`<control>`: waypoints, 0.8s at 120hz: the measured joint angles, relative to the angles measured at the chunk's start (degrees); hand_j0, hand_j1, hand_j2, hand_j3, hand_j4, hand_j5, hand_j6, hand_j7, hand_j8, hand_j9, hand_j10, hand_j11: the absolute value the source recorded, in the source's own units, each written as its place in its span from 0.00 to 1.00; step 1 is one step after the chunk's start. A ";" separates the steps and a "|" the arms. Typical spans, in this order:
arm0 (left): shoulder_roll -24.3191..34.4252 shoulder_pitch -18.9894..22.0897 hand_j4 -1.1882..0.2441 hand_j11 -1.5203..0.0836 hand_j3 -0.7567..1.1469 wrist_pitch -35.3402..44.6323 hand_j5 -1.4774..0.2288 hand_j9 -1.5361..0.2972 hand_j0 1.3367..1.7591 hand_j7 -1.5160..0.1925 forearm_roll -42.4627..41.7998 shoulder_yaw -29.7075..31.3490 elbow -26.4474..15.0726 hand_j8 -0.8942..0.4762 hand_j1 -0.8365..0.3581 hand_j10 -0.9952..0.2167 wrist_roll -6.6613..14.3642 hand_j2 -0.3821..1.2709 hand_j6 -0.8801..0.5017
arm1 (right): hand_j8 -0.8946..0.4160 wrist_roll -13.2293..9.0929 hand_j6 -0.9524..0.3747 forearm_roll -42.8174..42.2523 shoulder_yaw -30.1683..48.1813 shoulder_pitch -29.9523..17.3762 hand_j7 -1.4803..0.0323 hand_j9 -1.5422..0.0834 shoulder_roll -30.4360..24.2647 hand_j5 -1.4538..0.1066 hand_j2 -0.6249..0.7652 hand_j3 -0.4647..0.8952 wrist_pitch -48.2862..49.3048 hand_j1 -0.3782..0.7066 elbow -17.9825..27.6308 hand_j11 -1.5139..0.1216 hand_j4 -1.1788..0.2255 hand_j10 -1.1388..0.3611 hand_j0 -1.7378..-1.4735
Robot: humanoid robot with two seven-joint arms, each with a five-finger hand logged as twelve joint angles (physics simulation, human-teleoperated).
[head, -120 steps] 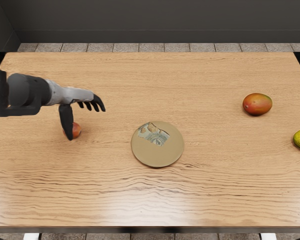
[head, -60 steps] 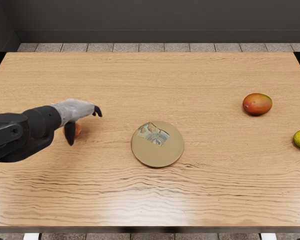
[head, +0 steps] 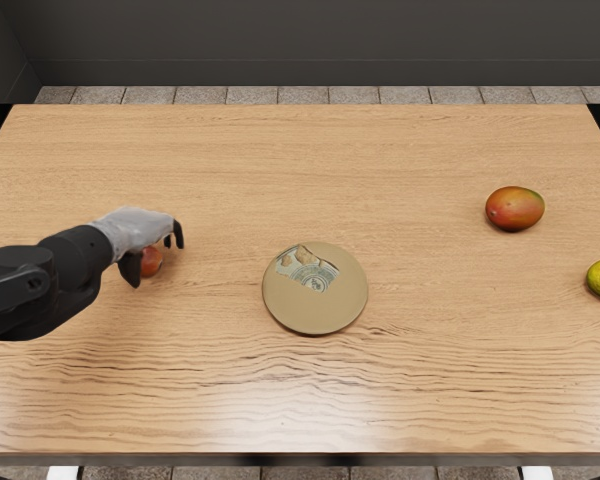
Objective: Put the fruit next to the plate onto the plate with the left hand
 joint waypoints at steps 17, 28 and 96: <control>-0.32 1.00 0.52 0.59 0.40 0.79 0.53 0.53 0.76 0.56 1.28 0.01 0.48 0.33 0.56 0.46 0.00 0.29 0.32 | 0.66 0.00 0.69 0.00 -0.03 -0.06 0.95 0.92 0.00 0.90 0.44 0.34 0.00 0.06 0.00 0.90 0.82 0.74 0.30; -0.27 1.02 0.51 0.58 0.40 1.43 0.52 0.52 0.76 0.54 1.58 0.10 0.84 0.32 0.54 0.44 0.00 0.29 0.31 | 0.66 0.00 0.69 0.00 -0.05 -0.07 0.95 0.92 0.00 0.90 0.44 0.34 0.00 0.06 0.00 0.90 0.82 0.74 0.30; -1.06 0.30 0.29 0.32 0.47 2.17 0.29 0.28 0.70 0.37 2.13 1.98 3.21 0.37 0.42 0.30 -0.01 0.38 0.30 | 0.66 -0.05 0.69 0.00 -0.09 -0.08 0.95 0.92 0.00 0.90 0.44 0.34 0.00 0.06 0.00 0.90 0.82 0.74 0.30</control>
